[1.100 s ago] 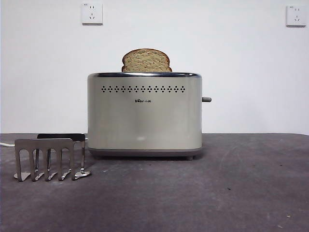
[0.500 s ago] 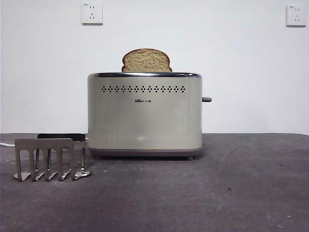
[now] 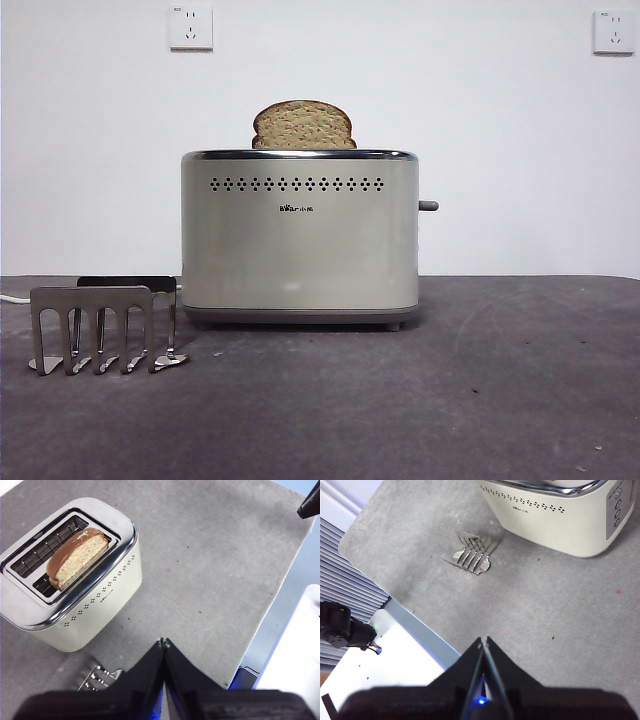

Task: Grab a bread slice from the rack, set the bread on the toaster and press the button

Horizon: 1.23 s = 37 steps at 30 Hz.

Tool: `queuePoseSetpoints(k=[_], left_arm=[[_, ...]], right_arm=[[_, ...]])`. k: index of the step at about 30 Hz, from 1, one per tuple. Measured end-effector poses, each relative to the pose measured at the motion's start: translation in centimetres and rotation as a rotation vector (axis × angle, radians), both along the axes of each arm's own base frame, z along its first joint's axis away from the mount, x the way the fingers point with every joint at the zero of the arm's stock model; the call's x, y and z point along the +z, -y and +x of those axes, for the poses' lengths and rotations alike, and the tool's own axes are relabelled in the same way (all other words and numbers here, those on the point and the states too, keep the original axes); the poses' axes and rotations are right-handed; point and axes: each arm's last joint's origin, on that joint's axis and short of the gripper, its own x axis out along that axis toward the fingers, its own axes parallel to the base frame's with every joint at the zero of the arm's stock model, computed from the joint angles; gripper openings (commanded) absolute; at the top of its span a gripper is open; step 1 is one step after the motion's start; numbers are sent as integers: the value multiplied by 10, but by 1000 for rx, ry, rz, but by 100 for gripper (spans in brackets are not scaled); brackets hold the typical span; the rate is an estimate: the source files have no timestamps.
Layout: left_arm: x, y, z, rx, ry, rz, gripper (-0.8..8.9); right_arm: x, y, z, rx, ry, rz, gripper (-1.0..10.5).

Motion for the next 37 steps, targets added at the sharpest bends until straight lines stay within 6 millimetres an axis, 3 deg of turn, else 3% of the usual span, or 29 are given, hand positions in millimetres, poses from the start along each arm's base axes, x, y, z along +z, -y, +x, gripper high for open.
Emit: queuePoseSetpoints(k=[18,21,24,29,33,37], left_arm=[[1,-4,0,9,13,3,-3],[9,-16,0,26,111,-13,-3],[33,-36,-2,99,337,-110,-3],[66,-75,-31,228,631,-219,-3],[60,-95,-51,337,745,-217,-3],[37,-107,-64,451,843,-197,-3]], right_arm=[[0,0,0,0,0,0,2],[0,0,0,0,1,0,1],[0,0,0,0,0,0,1],[0,0,0,0,0,0,1],[0,0,0,0,0,0,1],[0,0,0,0,0,0,2]])
